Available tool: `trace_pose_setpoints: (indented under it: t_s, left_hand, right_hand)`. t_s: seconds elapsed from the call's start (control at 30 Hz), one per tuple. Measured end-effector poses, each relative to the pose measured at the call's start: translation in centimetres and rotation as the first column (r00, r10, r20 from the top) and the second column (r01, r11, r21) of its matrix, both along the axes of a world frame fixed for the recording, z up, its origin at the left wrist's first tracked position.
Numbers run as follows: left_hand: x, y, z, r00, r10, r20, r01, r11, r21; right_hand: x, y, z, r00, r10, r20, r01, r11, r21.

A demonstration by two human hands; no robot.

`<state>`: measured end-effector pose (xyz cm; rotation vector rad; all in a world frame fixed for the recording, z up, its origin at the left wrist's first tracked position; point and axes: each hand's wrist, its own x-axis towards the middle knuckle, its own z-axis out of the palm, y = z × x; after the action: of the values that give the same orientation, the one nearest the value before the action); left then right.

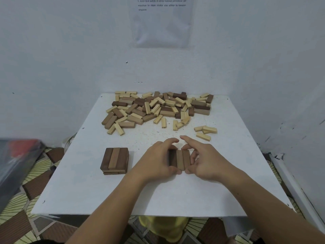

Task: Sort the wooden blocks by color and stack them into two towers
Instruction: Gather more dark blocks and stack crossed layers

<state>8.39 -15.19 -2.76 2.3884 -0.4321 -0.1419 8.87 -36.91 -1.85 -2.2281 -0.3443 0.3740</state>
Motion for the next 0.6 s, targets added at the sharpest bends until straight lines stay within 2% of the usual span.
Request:
trace_pose_setpoints:
  t_s: [0.2,0.33,0.47,0.6]
  left_hand:
    - [-0.3,0.0,-0.5,0.999,0.037,-0.015,-0.039,0.996,-0.086]
    - [-0.5,-0.1,-0.6,0.998,0.061,-0.008,-0.061,0.990,-0.127]
    - [-1.0,-0.2,-0.6,0.997,0.073,0.002,-0.072,0.988,-0.135]
    - [-2.8,-0.1,-1.0,0.994,0.107,0.025,-0.103,0.988,-0.118]
  right_hand:
    - [-0.2,0.3,-0.3,0.998,0.015,0.069,-0.012,0.999,-0.033]
    - [-0.4,0.3,-0.7,0.995,0.010,0.104,-0.010,1.000,-0.002]
    - [-0.6,0.3,-1.0,0.989,0.022,0.145,-0.025,0.999,0.021]
    - [-1.0,0.4,-0.8,0.984,0.091,0.155,-0.088,0.996,-0.029]
